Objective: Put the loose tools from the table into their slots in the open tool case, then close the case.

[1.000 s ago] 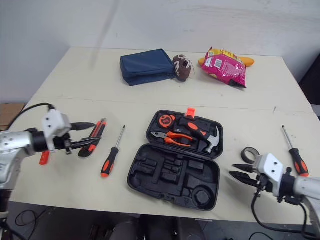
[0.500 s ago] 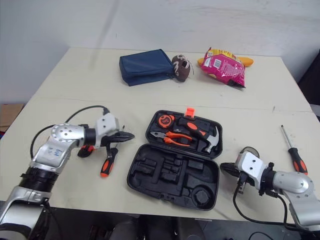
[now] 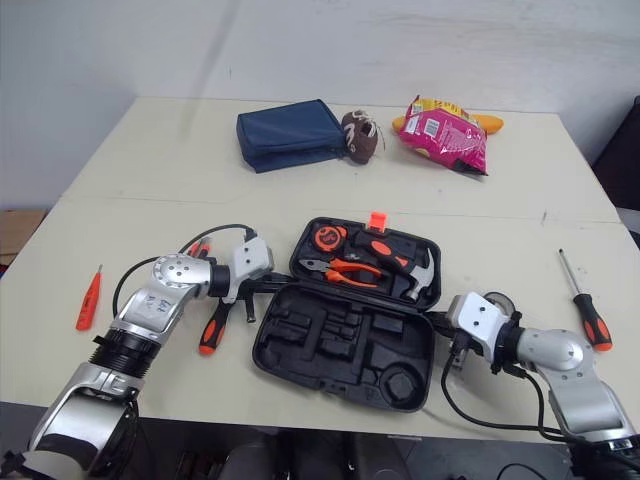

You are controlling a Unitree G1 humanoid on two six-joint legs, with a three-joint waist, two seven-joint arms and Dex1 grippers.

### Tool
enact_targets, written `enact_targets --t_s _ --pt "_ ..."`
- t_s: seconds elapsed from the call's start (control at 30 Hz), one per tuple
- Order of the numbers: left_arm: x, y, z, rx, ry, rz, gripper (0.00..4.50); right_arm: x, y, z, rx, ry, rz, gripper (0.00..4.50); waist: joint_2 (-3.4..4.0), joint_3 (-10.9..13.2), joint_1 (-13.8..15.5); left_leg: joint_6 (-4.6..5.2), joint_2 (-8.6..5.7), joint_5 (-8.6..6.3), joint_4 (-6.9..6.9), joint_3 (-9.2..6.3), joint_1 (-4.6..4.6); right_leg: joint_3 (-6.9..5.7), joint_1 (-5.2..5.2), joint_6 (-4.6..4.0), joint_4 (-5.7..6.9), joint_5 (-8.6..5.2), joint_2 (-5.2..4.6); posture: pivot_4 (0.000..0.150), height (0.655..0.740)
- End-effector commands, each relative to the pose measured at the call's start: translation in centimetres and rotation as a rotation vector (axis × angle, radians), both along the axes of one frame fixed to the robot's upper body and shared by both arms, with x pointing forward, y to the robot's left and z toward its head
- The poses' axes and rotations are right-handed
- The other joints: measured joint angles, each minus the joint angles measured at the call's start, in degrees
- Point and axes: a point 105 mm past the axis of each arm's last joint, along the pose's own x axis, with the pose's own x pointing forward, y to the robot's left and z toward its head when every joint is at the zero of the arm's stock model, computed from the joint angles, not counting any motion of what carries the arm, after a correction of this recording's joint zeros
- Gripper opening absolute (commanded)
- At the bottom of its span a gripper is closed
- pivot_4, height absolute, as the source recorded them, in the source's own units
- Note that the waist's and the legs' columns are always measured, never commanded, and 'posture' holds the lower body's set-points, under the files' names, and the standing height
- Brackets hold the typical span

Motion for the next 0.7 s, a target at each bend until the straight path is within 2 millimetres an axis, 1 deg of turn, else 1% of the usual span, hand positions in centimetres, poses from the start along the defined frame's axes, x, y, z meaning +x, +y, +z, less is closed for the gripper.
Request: enact_targets --t_s 0.03,0.13,0.27,0.43,0.57,0.6,0.63,0.7 --pt "-0.8 -1.0 1.2 -0.052 -0.025 -0.046 0.02 0.4 1.3 -0.1 0.005 -0.013 0.039 0.00 0.00 0.00 -0.15 -0.01 0.03 0.00 0.00 0.01 0.01 0.01 0.00 0.00 0.00 0.00 0.03 0.150 0.7400" --pt "-1.8 -0.1 1.1 -0.057 -0.013 -0.029 0.02 1.4 2.0 0.3 0.008 -0.030 0.068 0.00 -0.02 -0.01 -0.77 -0.03 0.09 0.00 0.00 0.05 0.04 0.03 -0.01 -0.01 0.01 0.01 0.09 0.150 0.7400" --pt "-2.3 1.1 1.1 -0.062 -0.009 0.022 0.02 2.1 2.5 0.4 -0.002 -0.035 0.103 0.00 -0.02 -0.01 -1.31 -0.07 0.10 0.02 -0.02 0.04 0.07 0.03 0.00 -0.03 0.06 0.00 0.08 0.150 0.7400" --pt "-2.5 1.9 1.0 -0.047 -0.018 0.064 0.02 2.8 2.8 0.3 -0.019 -0.037 0.136 0.00 -0.01 -0.01 -1.54 -0.07 0.10 0.02 -0.03 0.04 0.07 0.03 -0.01 -0.03 0.06 0.00 0.08 0.150 0.7400" --pt "-2.3 2.2 1.2 -0.031 -0.042 0.077 0.02 3.1 2.4 0.5 -0.029 -0.041 0.144 0.00 -0.02 -0.01 -1.55 -0.07 0.10 0.02 -0.03 0.04 0.07 0.04 -0.01 -0.03 0.06 0.00 0.08 0.150 0.7400" --pt "-2.3 2.3 1.3 -0.034 -0.049 0.078 0.02 3.2 2.3 0.7 -0.026 -0.049 0.142 0.00 -0.02 -0.01 -1.55 -0.07 0.10 0.02 -0.04 0.04 0.07 0.03 -0.01 -0.03 0.06 0.00 0.08 0.150 0.7400" --pt "-2.5 2.7 2.0 -0.044 -0.071 0.071 0.02 3.3 1.9 1.3 -0.013 -0.064 0.138 0.00 -0.02 -0.01 -1.55 -0.07 0.10 0.02 -0.04 0.04 0.07 0.04 -0.01 -0.03 0.06 0.00 0.08 0.150 0.7400" --pt "-3.3 4.0 3.9 -0.081 -0.118 0.056 0.02 2.8 0.7 3.1 0.020 -0.101 0.135 0.00 0.02 0.02 -1.56 -0.07 0.10 0.02 -0.06 0.04 0.02 0.04 -0.06 -0.03 0.06 0.00 0.08 0.150 0.7400"
